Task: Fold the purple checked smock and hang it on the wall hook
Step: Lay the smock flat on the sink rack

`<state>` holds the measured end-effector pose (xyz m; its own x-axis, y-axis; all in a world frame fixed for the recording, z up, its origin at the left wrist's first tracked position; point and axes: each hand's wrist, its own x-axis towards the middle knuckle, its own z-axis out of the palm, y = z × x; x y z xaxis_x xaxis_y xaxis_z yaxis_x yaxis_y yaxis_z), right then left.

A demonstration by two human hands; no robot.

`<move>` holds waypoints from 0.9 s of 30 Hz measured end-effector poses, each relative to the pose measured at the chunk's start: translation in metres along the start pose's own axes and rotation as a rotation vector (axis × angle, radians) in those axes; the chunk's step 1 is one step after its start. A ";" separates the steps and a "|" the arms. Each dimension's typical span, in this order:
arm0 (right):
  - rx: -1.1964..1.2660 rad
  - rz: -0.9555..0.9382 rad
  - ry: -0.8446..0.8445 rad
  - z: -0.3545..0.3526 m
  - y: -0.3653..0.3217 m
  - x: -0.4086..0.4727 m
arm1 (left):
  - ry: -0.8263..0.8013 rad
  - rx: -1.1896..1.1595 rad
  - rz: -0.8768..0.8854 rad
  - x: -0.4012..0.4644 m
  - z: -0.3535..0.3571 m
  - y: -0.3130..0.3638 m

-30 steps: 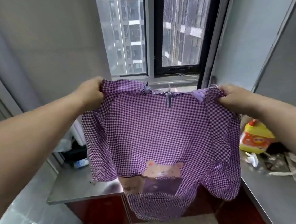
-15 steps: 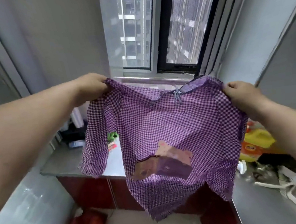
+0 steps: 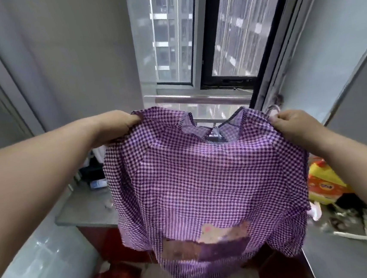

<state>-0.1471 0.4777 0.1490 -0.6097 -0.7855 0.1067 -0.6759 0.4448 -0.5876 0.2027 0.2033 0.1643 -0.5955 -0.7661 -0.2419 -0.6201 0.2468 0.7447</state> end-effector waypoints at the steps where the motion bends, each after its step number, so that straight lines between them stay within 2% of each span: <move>1: -0.039 0.004 -0.006 0.007 0.000 0.004 | -0.004 0.020 -0.003 0.007 -0.002 -0.002; 4: -0.117 0.031 -0.016 0.032 0.002 0.017 | -0.007 0.101 -0.032 0.034 -0.003 -0.011; 8: -0.107 0.096 -0.032 0.063 0.008 0.032 | -0.051 0.193 0.066 0.073 0.005 -0.022; 16: 0.013 0.220 -0.089 0.124 0.043 0.113 | -0.090 0.131 0.018 0.180 0.038 -0.027; 21: 0.073 0.262 -0.192 0.157 0.069 0.185 | -0.110 -0.036 -0.090 0.252 0.062 -0.032; 23: 0.221 0.322 -0.217 0.171 0.079 0.214 | -0.133 -0.164 -0.129 0.277 0.068 -0.037; 27: 0.755 0.596 -0.158 0.195 0.084 0.253 | -0.244 -0.550 -0.249 0.314 0.078 -0.048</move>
<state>-0.2772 0.2326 -0.0301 -0.6658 -0.5945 -0.4509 0.2018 0.4384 -0.8759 0.0055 -0.0029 0.0039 -0.6065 -0.5886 -0.5345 -0.4412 -0.3101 0.8421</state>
